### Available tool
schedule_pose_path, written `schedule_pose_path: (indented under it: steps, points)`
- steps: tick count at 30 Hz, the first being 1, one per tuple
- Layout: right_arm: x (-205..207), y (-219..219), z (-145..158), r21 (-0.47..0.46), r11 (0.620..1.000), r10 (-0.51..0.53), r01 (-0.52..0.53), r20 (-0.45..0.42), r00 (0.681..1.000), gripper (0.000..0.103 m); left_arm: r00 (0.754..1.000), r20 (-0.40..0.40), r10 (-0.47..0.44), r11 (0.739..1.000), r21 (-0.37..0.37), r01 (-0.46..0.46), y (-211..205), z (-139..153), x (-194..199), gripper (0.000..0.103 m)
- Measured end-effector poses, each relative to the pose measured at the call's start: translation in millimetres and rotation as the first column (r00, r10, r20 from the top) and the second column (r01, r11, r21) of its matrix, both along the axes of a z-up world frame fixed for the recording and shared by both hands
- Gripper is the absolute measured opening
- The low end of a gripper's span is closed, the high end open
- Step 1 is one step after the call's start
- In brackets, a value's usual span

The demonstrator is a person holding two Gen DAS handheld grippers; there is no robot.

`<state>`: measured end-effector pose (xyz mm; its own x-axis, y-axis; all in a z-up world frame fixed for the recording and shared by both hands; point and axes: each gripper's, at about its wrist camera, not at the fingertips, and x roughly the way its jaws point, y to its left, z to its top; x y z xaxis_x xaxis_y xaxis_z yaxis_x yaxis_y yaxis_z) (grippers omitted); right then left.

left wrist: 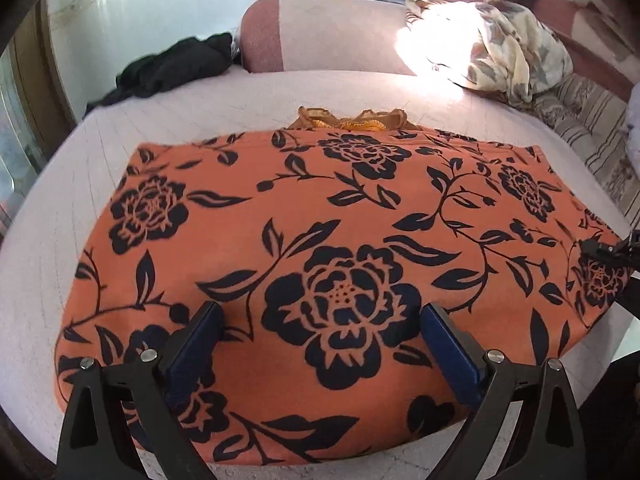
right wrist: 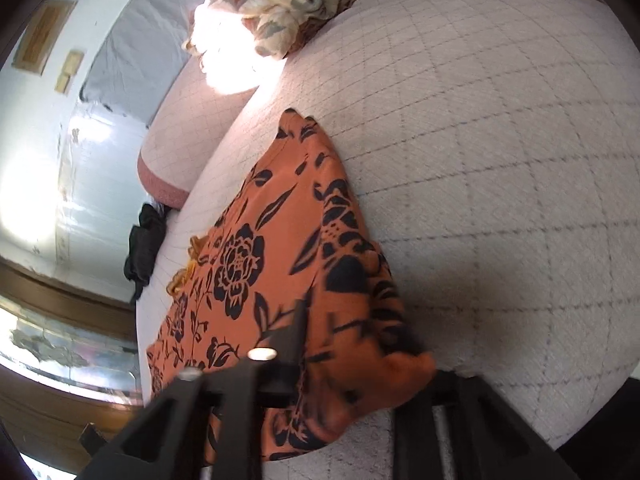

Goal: Fold small clothes

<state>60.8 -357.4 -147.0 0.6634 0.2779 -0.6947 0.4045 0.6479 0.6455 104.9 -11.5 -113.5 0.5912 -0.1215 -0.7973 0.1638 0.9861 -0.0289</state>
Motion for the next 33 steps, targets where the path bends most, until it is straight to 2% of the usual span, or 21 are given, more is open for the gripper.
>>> schedule_pose_path:
  steps: [1,5,8,11,12,13,14,15,16,17,18,19,20,22,23,24,27,29,31,33]
  points:
    - [1.9,4.2,8.1,-0.038,0.999,0.011,-0.011,0.004,1.000,0.013,1.000,0.011,0.017,0.999,-0.031,-0.016,7.8,6.2,-2.0,0.099]
    - [9.3,47.9,76.4,-0.250,0.965,0.110,-0.081,0.100,0.989,0.012,0.985,0.115,0.129,0.981,-0.160,-0.110,52.9,37.1,-19.6,0.099]
    - [14.4,110.1,128.4,-0.411,0.897,0.255,-0.165,0.175,0.951,0.010,0.953,0.171,0.251,0.954,-0.213,-0.212,99.7,53.4,-33.6,0.099]
    - [15.0,190.4,158.8,-0.527,0.809,0.421,-0.261,0.209,0.883,0.010,0.896,0.181,0.405,0.897,-0.267,-0.351,153.0,58.9,-48.9,0.099]
    - [14.7,215.5,160.5,-0.554,0.779,0.469,-0.294,0.203,0.859,0.010,0.876,0.173,0.451,0.874,-0.285,-0.394,168.1,57.7,-53.7,0.099]
    - [15.9,246.4,157.3,-0.588,0.733,0.530,-0.343,0.177,0.829,0.010,0.854,0.159,0.495,0.847,-0.305,-0.435,183.7,56.7,-58.3,0.099]
    - [19.0,275.3,148.3,-0.615,0.681,0.585,-0.397,0.131,0.801,0.011,0.830,0.141,0.540,0.816,-0.329,-0.476,199.4,55.0,-63.2,0.099]
    - [21.5,301.2,134.4,-0.621,0.646,0.625,-0.444,0.096,0.775,0.015,0.807,0.121,0.578,0.786,-0.348,-0.511,212.5,52.8,-65.5,0.099]
    - [24.1,321.3,118.5,-0.613,0.623,0.658,-0.486,0.075,0.749,0.024,0.785,0.100,0.611,0.757,-0.363,-0.543,223.6,50.5,-68.6,0.099]
    - [27.9,341.3,97.6,-0.598,0.585,0.704,-0.547,0.040,0.709,0.033,0.765,0.079,0.640,0.729,-0.378,-0.571,232.3,46.9,-70.3,0.099]
    - [32.7,356.2,77.9,-0.572,0.546,0.743,-0.613,-0.008,0.669,0.060,0.747,0.061,0.662,0.704,-0.393,-0.591,240.2,45.1,-73.3,0.099]
    - [37.9,369.3,51.0,-0.508,0.519,0.769,-0.688,-0.074,0.635,0.071,0.740,0.046,0.671,0.690,-0.403,-0.601,244.3,43.5,-74.3,0.099]
    - [37.2,372.6,34.4,-0.462,0.517,0.777,-0.720,-0.098,0.621,0.071,0.737,0.032,0.676,0.680,-0.412,-0.606,248.4,42.1,-76.2,0.099]
    - [25.9,366.0,35.8,-0.475,0.538,0.773,-0.696,-0.050,0.632,0.072,0.742,0.024,0.670,0.675,-0.434,-0.596,250.1,41.8,-79.2,0.099]
    - [23.1,360.1,40.6,-0.452,0.555,0.775,-0.698,-0.023,0.632,0.072,0.752,0.022,0.659,0.680,-0.445,-0.583,249.0,42.5,-79.7,0.099]
    - [19.6,349.1,47.3,-0.423,0.585,0.768,-0.692,0.012,0.641,0.074,0.772,0.022,0.635,0.692,-0.461,-0.556,245.7,44.5,-81.1,0.099]
    - [4.9,308.9,66.4,-0.388,0.664,0.722,-0.639,0.112,0.683,0.081,0.850,0.044,0.524,0.758,-0.478,-0.443,217.4,52.1,-74.3,0.099]
    - [-2.3,281.0,73.5,-0.382,0.717,0.669,-0.583,0.145,0.729,0.083,0.906,0.039,0.421,0.806,-0.475,-0.354,191.0,55.2,-69.2,0.099]
    - [-6.8,255.2,72.1,-0.341,0.762,0.623,-0.550,0.159,0.766,0.083,0.943,-0.019,0.332,0.816,-0.495,-0.297,170.8,48.4,-61.8,0.099]
    - [-7.5,238.1,72.4,-0.304,0.794,0.588,-0.526,0.168,0.791,0.083,0.957,-0.083,0.278,0.805,-0.524,-0.279,155.5,37.7,-58.5,0.099]
